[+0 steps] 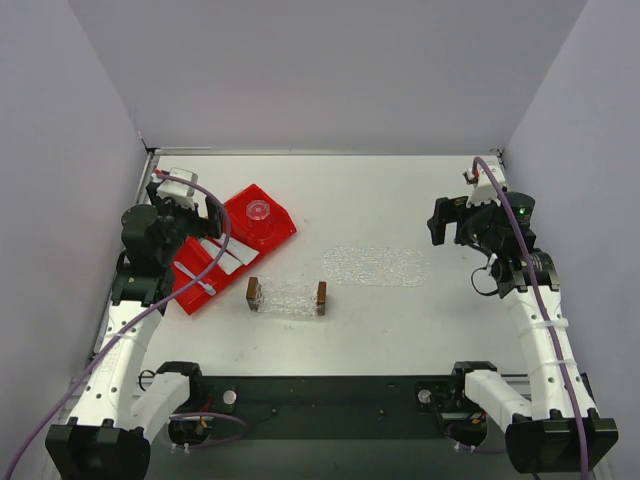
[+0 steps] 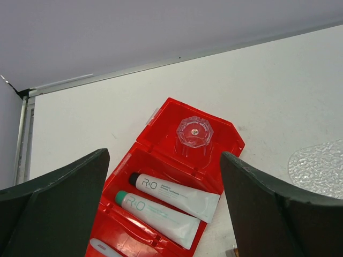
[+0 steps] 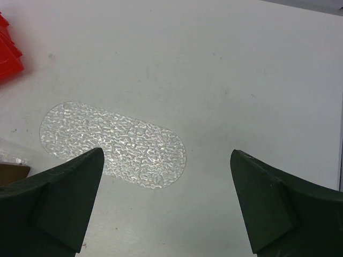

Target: Prepare toiletry sets of a toothbrush and toothpaste on the tray

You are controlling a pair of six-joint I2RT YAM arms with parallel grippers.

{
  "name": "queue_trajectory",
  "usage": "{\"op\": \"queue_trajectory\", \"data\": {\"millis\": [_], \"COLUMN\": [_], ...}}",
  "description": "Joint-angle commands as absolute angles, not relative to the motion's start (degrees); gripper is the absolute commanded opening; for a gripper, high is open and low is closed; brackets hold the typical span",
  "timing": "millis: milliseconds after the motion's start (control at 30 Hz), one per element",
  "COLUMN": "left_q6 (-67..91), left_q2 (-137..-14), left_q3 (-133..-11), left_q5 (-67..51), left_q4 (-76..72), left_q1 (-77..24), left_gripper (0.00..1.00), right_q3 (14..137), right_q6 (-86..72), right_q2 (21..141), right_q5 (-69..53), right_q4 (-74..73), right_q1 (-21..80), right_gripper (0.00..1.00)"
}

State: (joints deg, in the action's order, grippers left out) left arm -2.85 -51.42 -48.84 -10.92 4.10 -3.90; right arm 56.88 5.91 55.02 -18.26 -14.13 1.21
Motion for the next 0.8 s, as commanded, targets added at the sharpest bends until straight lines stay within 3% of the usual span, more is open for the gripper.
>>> {"op": "queue_trajectory", "data": {"millis": [0,533,767], "left_q6": [-3.3,-5.5,-7.8], "left_q2": [-51.4,-49.9,-50.7], "left_q3": [-48.8,-49.1,-52.7], "left_q5": [-12.1,-10.2,-11.3], "left_q4": [2.6,3.8,9.8], "left_q1": [-3.4,-3.5,-3.5], "left_gripper": [0.95,0.95,0.95], "right_q3": [59.2,67.4,75.1], "right_q6": [6.6,11.9,20.5], "right_q2": [53.8,61.4,70.9], "right_q5": [-19.0,-18.7,-17.3], "right_q4": [-13.7,-20.7,-32.7], "right_q1": [1.1,13.1,26.2], "right_gripper": [0.99,1.00,0.89]}}
